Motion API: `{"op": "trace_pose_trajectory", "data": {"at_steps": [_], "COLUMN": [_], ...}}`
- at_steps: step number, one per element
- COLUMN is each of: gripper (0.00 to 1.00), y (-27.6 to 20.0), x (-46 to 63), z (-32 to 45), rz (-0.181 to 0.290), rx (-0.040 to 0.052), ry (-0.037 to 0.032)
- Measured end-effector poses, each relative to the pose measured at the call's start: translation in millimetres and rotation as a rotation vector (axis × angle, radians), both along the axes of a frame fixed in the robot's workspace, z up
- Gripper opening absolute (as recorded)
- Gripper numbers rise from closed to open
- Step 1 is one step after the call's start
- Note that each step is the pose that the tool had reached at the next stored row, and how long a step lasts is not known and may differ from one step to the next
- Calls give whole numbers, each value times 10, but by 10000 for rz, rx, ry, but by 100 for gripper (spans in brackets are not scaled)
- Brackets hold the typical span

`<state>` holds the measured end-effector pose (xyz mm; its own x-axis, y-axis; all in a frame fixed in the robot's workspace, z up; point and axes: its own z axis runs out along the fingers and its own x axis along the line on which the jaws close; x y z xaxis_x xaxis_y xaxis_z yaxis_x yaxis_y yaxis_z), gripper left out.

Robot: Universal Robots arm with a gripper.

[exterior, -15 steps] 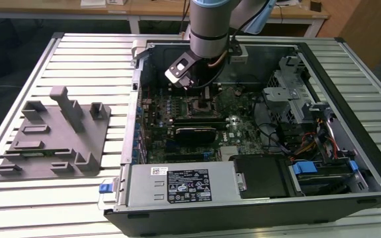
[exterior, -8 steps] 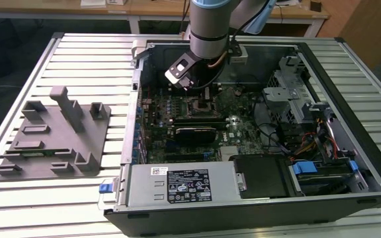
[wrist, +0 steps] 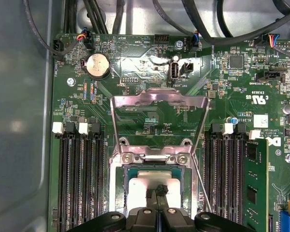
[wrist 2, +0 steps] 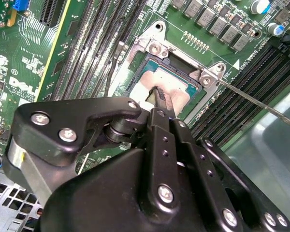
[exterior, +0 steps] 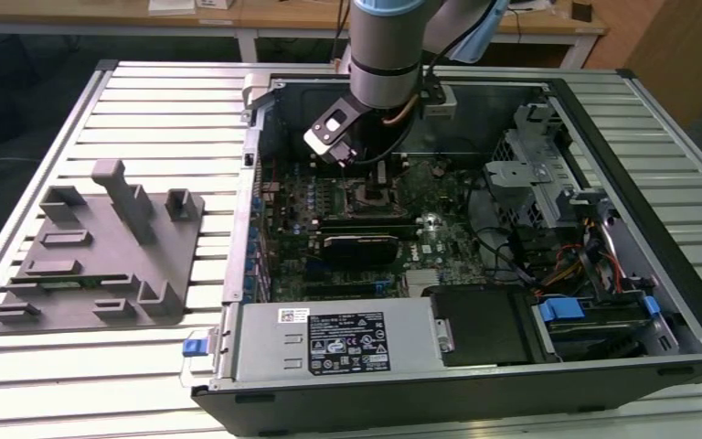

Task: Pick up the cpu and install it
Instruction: 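Place the cpu into insertion slot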

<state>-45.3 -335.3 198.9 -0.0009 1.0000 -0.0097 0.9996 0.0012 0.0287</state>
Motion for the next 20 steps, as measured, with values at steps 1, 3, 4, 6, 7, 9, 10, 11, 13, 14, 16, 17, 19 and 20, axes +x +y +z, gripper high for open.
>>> {"op": "trace_pose_trajectory", "data": {"at_steps": [1,3,4,6,7,9,10,11,13,14,16,17,19,20], "gripper": [11,11,11,11,11,11,11,11,11,11,11,11,11,11], "y": [0,0,0,0,0,0,0,0,0,0,0,0,0,0], "x": [0,0,0,0,0,0,0,0,0,0,0,0,0,0], "z": [3,17,27,51,65,93,109,126,162,181,218,237,280,302], "rz": [0,0,0,0,0,0,0,0,0,0,0,0,0,0], "rx": [1,1,-2,-1,-1,0,-1,-1,-1,-1,0,0,-2,-1], "ry": [-1,0,1,1,1,0,0,0,-1,-2,-2,-2,-1,-2]}}
